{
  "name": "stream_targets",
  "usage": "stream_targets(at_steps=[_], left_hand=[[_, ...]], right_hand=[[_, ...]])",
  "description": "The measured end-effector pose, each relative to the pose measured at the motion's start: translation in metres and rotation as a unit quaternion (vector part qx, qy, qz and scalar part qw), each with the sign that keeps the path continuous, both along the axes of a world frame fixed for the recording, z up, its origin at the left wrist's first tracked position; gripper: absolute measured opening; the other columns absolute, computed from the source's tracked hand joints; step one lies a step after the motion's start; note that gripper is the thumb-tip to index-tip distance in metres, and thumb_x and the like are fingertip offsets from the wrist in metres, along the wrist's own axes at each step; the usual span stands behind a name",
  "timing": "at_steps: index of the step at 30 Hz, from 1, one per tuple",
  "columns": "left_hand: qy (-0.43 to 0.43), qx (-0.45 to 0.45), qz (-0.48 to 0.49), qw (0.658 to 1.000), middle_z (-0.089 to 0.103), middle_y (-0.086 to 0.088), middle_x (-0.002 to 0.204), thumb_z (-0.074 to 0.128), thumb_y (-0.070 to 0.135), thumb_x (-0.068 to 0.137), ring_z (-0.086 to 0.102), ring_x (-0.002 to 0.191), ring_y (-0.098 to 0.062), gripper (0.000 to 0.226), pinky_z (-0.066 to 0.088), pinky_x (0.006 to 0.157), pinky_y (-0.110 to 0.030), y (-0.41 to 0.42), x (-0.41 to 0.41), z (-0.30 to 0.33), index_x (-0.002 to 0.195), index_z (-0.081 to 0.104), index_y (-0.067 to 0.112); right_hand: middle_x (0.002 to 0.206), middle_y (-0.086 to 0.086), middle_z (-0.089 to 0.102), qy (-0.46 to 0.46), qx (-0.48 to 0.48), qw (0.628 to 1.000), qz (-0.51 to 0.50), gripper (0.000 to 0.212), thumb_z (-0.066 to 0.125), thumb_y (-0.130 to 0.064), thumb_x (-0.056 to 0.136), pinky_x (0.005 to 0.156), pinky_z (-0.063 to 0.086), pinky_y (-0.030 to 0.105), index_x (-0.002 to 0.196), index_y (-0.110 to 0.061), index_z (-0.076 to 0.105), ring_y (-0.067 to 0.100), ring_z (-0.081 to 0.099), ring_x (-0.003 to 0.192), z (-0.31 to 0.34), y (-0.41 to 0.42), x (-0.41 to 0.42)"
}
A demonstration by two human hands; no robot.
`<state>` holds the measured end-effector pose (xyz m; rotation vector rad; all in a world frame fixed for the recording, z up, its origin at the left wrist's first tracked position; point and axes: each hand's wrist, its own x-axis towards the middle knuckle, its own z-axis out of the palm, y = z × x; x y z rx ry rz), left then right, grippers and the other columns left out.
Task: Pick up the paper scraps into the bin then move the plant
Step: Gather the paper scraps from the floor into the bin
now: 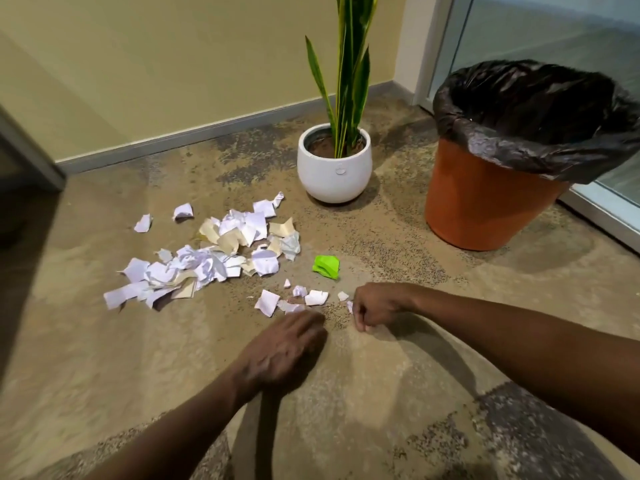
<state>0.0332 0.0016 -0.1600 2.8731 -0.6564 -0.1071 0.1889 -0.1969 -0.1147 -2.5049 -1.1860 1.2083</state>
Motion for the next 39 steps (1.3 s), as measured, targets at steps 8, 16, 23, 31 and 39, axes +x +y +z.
stream_targets(at_steps=[8,16,23,31,39], left_hand=[[0.108,0.158,0.165,0.968,-0.010,-0.012,0.163,0.016,0.056,0.101,-0.008,0.152,-0.028,0.073,0.001,0.123,-0.044,0.015,0.013,-0.004,0.157,0.005,0.010],[0.077,0.121,0.159,0.977,0.020,-0.016,0.161,0.031,0.043,0.103,0.023,0.148,-0.031,0.055,0.028,0.119,-0.047,0.060,0.042,0.074,0.147,0.039,0.010],[0.008,0.194,0.135,0.972,0.061,-0.014,0.131,0.050,0.036,0.100,0.063,0.109,-0.028,0.039,0.052,0.087,-0.036,0.075,0.127,0.208,0.129,0.056,0.010],[0.029,0.313,0.133,0.940,0.063,-0.009,0.128,0.054,0.035,0.099,0.062,0.106,-0.027,0.039,0.051,0.085,-0.037,0.026,0.190,0.323,0.132,0.056,0.016],[0.071,0.301,0.147,0.940,0.064,-0.012,0.125,0.057,0.029,0.098,0.061,0.106,-0.027,0.035,0.046,0.081,-0.032,0.023,0.215,0.291,0.127,0.062,0.010]], right_hand=[[0.142,0.006,0.056,-0.109,0.108,0.988,-0.032,0.045,0.062,-0.010,0.095,0.104,0.048,0.035,0.139,-0.011,0.053,0.022,0.056,0.127,0.019,0.031,0.019],[0.126,0.007,0.066,-0.166,-0.003,0.986,0.020,0.032,0.055,0.000,0.094,0.096,0.053,0.036,0.122,-0.010,0.066,0.020,0.063,0.109,0.062,0.021,0.032],[0.121,0.008,0.070,-0.231,0.042,0.972,-0.001,0.033,0.057,0.001,0.091,0.090,0.053,0.033,0.119,-0.012,0.071,0.022,0.064,0.106,0.148,0.015,0.061],[0.111,0.007,0.071,-0.216,0.138,0.967,-0.016,0.030,0.061,-0.001,0.090,0.086,0.058,0.041,0.115,-0.013,0.071,0.024,0.069,0.094,0.229,0.002,0.052],[0.119,0.009,0.069,-0.248,0.121,0.961,-0.030,0.035,0.057,-0.001,0.091,0.087,0.057,0.039,0.120,-0.016,0.069,0.023,0.067,0.098,0.246,-0.002,0.035]])
